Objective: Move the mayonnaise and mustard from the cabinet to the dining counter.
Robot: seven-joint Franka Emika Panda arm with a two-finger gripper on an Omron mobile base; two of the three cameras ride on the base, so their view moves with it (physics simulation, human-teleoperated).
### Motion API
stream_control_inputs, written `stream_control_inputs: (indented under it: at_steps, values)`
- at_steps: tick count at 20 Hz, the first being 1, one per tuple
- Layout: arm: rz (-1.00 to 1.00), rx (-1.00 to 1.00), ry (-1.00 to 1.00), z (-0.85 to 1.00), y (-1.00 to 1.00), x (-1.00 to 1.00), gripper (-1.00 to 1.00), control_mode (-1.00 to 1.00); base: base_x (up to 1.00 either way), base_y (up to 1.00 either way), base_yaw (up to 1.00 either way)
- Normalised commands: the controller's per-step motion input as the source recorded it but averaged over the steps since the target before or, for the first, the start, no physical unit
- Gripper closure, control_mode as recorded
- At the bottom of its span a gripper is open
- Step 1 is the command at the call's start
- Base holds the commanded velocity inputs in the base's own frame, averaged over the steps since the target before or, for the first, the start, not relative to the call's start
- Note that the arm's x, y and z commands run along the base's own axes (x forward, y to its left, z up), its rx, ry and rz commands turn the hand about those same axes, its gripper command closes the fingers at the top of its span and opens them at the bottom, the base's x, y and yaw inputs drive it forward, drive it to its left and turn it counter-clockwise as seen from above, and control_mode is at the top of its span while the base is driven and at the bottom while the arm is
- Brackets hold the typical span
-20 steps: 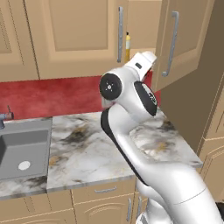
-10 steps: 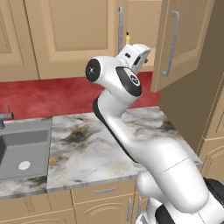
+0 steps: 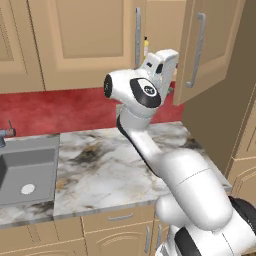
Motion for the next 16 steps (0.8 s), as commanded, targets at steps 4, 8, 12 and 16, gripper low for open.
stream_control_inputs:
  at_steps: [4, 8, 12, 16]
  values:
    - [-0.11, -0.19, 0.0, -0.02, -0.93, -0.85, -1.0, -1.0, 0.0, 0.0, 0.0]
    - [-0.13, -0.15, 0.0, -0.02, -1.0, -1.0, -1.0, -1.0, 0.0, 0.0, 0.0]
    - [-0.14, -0.13, -0.02, -0.08, -1.0, -1.0, -1.0, -1.0, 0.0, 0.0, 0.0]
    - [-0.11, -0.08, -0.06, -0.15, -1.0, -0.81, -1.0, -1.0, 0.0, 0.0, 0.0]
